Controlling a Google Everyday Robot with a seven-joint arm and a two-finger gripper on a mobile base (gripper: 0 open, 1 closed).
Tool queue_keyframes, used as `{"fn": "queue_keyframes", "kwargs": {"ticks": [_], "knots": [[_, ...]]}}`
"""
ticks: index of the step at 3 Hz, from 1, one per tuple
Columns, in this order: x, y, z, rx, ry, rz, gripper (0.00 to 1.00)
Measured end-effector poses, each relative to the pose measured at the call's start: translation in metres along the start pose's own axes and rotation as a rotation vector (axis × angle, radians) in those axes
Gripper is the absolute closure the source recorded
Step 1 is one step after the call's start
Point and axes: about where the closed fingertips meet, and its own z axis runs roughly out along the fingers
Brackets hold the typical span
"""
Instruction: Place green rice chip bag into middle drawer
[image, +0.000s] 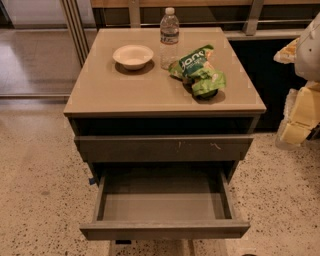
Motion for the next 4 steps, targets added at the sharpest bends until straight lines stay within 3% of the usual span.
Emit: {"fn": "queue_keyframes", "kwargs": {"ticks": [1, 2, 3, 4], "knots": [[0.0, 0.0, 0.0, 0.0, 0.0, 0.0, 0.0], [0.0, -0.017, 0.005, 0.049, -0.021, 0.024, 0.0], [-0.002, -0.056, 0.025, 0.119, -0.096, 0.092, 0.0], [-0.021, -0.125, 0.054, 0.2, -0.277, 0.174, 0.0]]}}
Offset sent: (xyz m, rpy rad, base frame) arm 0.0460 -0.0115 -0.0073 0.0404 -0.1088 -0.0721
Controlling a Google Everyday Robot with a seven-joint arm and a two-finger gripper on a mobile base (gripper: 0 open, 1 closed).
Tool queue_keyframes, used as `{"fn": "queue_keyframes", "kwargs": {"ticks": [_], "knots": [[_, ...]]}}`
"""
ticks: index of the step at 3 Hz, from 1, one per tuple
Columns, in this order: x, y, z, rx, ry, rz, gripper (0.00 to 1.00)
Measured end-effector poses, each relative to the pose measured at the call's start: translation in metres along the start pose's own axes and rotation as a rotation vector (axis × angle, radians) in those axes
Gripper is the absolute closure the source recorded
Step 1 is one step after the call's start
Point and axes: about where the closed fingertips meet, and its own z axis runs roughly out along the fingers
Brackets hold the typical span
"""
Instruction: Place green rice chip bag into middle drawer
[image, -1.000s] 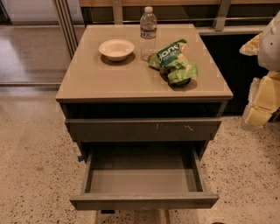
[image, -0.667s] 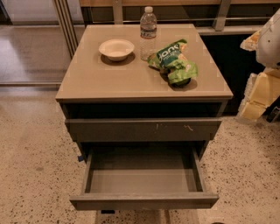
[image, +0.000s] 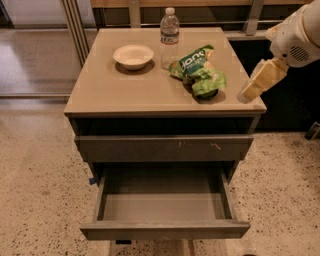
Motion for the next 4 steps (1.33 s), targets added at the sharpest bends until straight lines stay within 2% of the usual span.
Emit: {"fn": "queue_keyframes", "kwargs": {"ticks": [1, 2, 3, 4], "knots": [[-0.022, -0.032, 0.029, 0.026, -0.149, 0.037, 0.0], [-0.026, -0.039, 0.036, 0.03, -0.18, 0.05, 0.0], [-0.026, -0.039, 0.037, 0.03, -0.18, 0.049, 0.0], [-0.019, -0.035, 0.056, 0.032, -0.201, 0.047, 0.0]]}}
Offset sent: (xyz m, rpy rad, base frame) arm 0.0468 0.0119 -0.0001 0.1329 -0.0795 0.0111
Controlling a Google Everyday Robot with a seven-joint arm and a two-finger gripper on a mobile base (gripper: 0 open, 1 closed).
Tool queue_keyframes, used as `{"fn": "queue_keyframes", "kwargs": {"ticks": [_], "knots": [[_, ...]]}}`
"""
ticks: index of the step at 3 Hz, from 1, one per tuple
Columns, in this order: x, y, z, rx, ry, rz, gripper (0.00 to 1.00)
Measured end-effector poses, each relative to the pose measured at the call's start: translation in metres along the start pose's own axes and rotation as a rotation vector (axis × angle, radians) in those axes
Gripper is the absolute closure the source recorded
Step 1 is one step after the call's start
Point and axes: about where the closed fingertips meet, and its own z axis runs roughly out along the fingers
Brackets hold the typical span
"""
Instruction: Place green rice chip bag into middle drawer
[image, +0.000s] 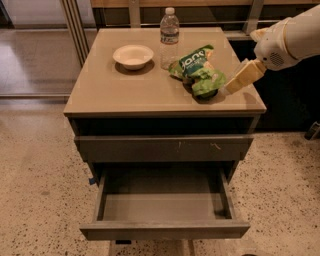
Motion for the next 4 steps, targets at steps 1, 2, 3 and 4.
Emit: {"fn": "queue_keyframes", "kwargs": {"ticks": [1, 2, 3, 4], "knots": [[0.007, 0.002, 0.028, -0.003, -0.033, 0.008, 0.0], [0.009, 0.004, 0.055, -0.012, -0.063, 0.024, 0.0], [0.012, 0.005, 0.081, -0.021, -0.084, 0.039, 0.0], [0.015, 0.006, 0.101, -0.029, -0.095, 0.052, 0.0]]}}
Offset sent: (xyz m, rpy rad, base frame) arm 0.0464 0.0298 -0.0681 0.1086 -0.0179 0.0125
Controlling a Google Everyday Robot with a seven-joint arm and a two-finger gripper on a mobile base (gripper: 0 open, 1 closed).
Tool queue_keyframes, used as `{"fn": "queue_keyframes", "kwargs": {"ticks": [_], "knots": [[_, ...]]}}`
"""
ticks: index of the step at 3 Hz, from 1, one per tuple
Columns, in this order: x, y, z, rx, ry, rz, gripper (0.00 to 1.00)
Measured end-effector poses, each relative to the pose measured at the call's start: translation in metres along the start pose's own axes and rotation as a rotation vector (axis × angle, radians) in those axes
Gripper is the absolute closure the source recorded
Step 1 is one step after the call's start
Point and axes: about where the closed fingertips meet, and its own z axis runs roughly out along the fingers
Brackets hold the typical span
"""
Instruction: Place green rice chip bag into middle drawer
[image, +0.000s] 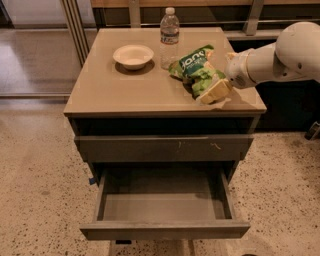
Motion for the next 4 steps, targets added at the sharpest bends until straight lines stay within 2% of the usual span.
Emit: {"fn": "queue_keyframes", "kwargs": {"ticks": [1, 4], "knots": [[0.0006, 0.0, 0.0016, -0.001, -0.001, 0.001, 0.16], [0.0006, 0.0001, 0.0017, -0.001, -0.001, 0.001, 0.86]]}}
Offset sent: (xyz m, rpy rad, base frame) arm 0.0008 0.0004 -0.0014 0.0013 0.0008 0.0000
